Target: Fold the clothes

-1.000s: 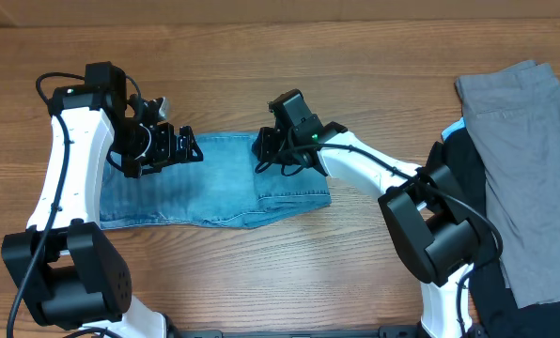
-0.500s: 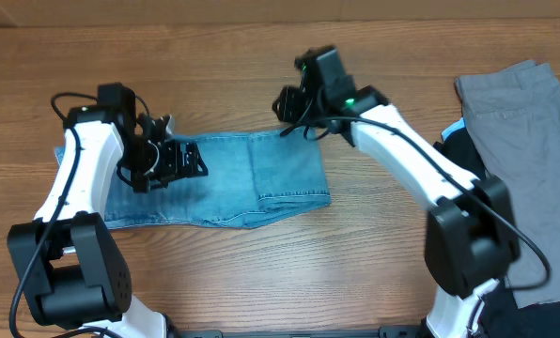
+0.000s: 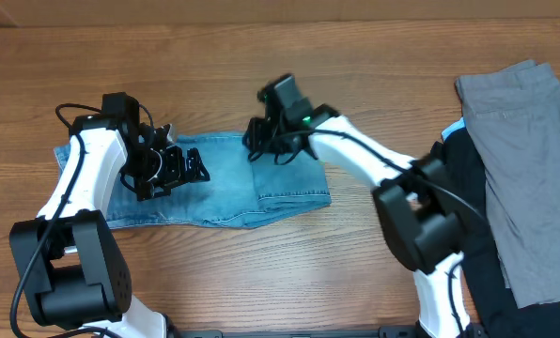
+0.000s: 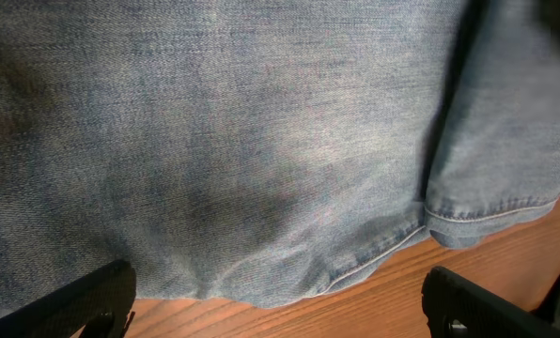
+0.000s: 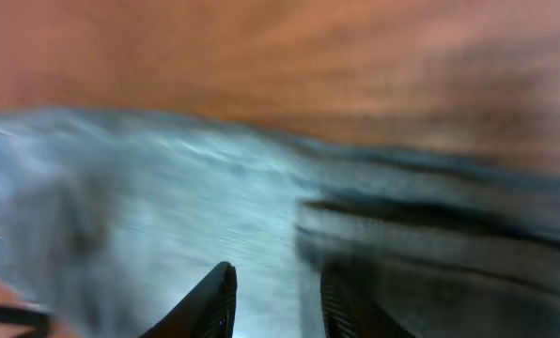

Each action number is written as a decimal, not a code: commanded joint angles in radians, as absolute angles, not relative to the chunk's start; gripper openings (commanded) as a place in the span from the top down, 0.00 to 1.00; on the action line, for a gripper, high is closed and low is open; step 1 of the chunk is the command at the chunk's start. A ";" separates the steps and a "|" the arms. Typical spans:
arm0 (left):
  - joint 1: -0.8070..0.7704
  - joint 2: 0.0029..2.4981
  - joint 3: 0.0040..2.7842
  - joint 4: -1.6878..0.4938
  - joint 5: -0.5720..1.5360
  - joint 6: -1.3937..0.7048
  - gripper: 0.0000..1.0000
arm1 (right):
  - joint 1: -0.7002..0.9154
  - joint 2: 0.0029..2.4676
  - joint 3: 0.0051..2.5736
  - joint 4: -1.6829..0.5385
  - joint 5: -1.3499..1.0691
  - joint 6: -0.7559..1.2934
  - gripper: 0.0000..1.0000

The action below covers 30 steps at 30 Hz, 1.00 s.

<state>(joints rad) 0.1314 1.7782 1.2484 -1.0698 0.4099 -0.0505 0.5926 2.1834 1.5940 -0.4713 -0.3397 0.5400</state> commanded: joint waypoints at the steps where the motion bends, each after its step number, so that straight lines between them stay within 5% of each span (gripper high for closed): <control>1: 0.134 1.778 1.244 -1.073 0.411 -0.060 0.00 | 0.588 2.238 1.589 -0.462 -0.342 0.549 0.65; 15: 0.134 1.778 1.244 -1.071 0.411 -0.060 0.00 | 0.460 2.056 1.742 -0.674 -0.352 0.323 0.55; 16: 0.134 1.778 1.244 -1.069 0.411 -0.060 0.00 | 0.451 2.026 1.760 -0.708 -0.352 0.304 0.52; 20: 0.134 1.778 1.244 -1.066 0.411 -0.060 0.00 | 0.414 1.918 1.789 -0.848 -0.248 0.284 0.09; 22: 0.134 1.778 1.244 -1.066 0.411 -0.060 0.00 | 0.394 1.889 1.789 -0.923 -0.147 0.284 0.02; 30: 0.134 1.778 1.244 -1.041 0.411 -0.073 0.00 | 0.329 1.930 1.706 -1.098 -0.023 0.279 0.00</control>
<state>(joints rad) 0.1314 1.7782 1.2484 -1.0477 0.4103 -0.0532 0.3416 1.8790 1.7588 -1.0939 -0.0780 0.2913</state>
